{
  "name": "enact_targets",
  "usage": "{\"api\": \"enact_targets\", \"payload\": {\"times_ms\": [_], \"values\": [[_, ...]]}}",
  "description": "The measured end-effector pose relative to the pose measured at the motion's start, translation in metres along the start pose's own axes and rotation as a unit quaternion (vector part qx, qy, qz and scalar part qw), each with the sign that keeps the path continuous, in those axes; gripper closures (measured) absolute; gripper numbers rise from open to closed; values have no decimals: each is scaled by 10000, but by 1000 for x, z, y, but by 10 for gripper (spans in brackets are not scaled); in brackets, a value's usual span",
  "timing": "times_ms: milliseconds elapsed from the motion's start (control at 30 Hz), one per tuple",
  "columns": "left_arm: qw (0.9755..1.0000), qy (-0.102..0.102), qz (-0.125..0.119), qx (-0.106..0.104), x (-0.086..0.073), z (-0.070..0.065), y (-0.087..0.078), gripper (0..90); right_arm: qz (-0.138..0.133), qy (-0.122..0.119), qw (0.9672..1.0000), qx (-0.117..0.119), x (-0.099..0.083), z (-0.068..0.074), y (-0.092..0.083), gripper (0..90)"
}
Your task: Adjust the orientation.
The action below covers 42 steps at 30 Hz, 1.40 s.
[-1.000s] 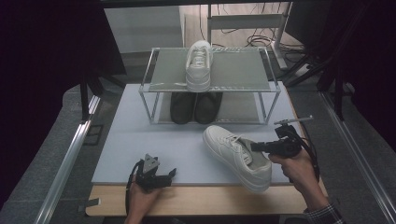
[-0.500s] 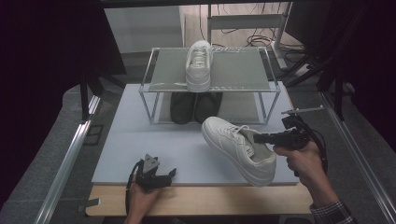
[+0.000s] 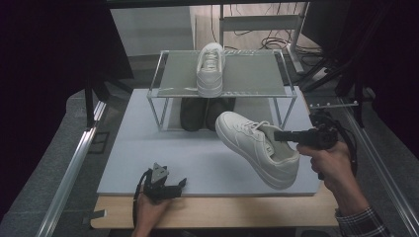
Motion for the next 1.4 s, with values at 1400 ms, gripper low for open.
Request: {"api": "enact_targets", "payload": {"times_ms": [1400], "values": [[10000, -3, 8, -6, 0, 0, 0, 123, -881, 588, 9910, -824, 106, -18, -8, 841]]}}
Point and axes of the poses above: each handheld gripper's, and its own axes: y roughly forward along the jaws, x roughly out of its top, z roughly to its left, the point moved 9 cm from there along y, roughly forward along the jaws, and after that the axes turned 6 degrees about z, right-handed, at the moved point
